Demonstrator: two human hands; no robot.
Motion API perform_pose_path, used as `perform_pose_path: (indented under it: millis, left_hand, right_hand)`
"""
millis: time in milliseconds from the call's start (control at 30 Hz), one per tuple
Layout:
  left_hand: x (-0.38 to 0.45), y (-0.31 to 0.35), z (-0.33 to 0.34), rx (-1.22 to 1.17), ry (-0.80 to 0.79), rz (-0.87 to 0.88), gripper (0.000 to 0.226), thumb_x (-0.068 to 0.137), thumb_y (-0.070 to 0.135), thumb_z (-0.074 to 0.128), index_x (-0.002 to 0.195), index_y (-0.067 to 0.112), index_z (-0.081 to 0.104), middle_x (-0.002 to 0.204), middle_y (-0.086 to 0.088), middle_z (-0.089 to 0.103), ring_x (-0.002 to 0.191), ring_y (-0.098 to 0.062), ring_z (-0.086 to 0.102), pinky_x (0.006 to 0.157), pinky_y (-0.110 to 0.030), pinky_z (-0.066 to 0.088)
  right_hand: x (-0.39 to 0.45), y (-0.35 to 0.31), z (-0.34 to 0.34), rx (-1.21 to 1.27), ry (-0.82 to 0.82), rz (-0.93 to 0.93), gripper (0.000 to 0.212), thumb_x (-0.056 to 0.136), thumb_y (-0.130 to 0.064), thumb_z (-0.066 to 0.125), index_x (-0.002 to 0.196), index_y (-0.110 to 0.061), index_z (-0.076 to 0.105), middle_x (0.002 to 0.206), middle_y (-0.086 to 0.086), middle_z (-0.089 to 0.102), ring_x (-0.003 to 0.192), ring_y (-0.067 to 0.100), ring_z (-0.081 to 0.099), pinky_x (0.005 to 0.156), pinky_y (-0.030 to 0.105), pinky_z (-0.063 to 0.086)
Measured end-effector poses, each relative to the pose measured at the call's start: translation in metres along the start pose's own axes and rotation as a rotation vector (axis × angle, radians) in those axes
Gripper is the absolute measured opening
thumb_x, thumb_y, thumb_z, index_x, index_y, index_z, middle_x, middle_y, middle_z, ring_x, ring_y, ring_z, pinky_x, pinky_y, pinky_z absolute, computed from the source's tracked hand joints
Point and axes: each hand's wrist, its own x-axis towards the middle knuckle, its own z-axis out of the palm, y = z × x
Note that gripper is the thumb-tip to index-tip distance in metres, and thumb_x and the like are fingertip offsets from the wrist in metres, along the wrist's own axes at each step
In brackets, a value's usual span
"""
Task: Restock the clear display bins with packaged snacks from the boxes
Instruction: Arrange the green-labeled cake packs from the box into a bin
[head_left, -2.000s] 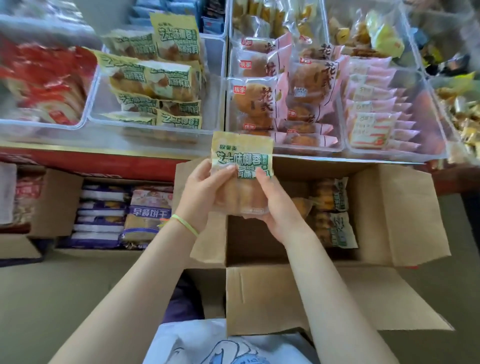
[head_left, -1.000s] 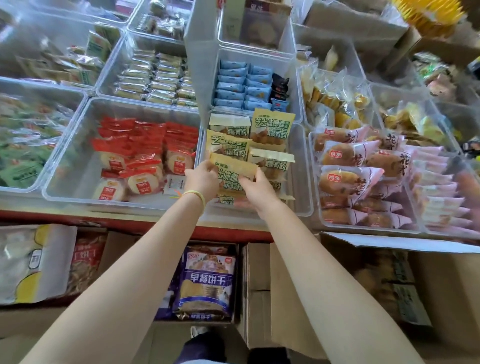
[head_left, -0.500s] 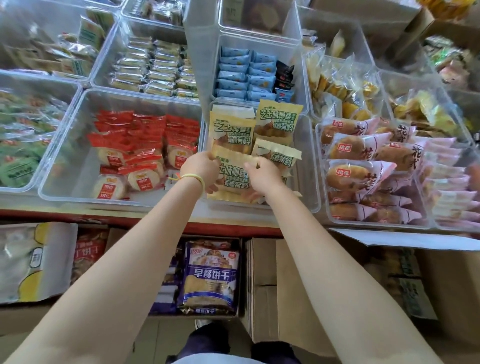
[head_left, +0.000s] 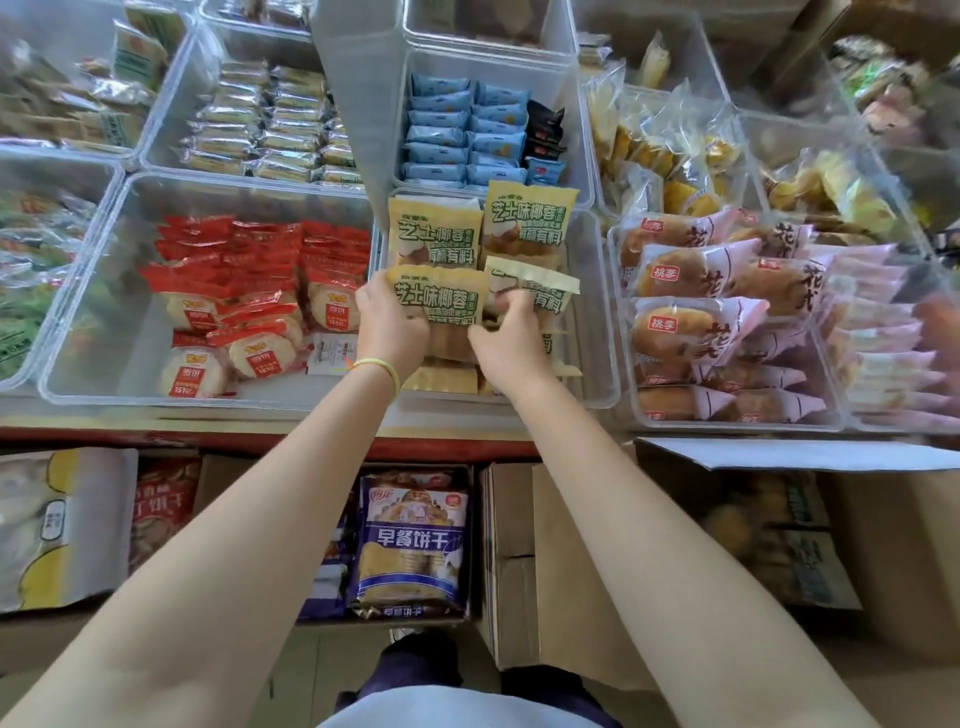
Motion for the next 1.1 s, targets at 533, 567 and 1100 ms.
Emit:
perform_pose_path:
  millis: [533,567,1100]
  left_hand:
    - [-0.153,0.044,0.126,0.087,0.165,0.236,0.036,0.084,0.006,0.055,0.119,0.001,0.052,0.132,-0.019,0.042,0.119,-0.033,0.044,0.099,-0.025,0.033]
    - [-0.171,0.045,0.148,0.142,0.095,0.325,0.029,0.081,0.007,0.057,0.109,0.003,0.058,0.119,-0.017,0.049,0.109,-0.033,0.050,0.093,-0.032,0.039]
    - [-0.260,0.001,0.302,1.031,-0.068,0.290,0.050,0.075,0.038,0.065,0.117,0.013,0.058,0.156,-0.037,-0.004,0.145,-0.053,0.003,0.110,-0.064,0.022]
  right_hand:
    - [-0.107,0.157,-0.181,0.007,-0.778,0.365,0.024,0.099,-0.013,0.041,0.079,-0.006,0.051,0.074,0.022,0.066,0.070,0.032,0.069,0.068,0.034,0.058]
    - [-0.102,0.173,-0.191,-0.014,-0.762,0.418,0.023,0.099,-0.014,0.041,0.081,-0.005,0.052,0.072,0.021,0.066,0.070,0.032,0.069,0.067,0.032,0.058]
    - [-0.068,0.387,-0.224,-0.702,-0.355,0.296,0.082,0.088,0.007,0.060,0.152,-0.032,0.027,0.163,0.011,0.001,0.144,0.044,0.022,0.109,0.049,0.043]
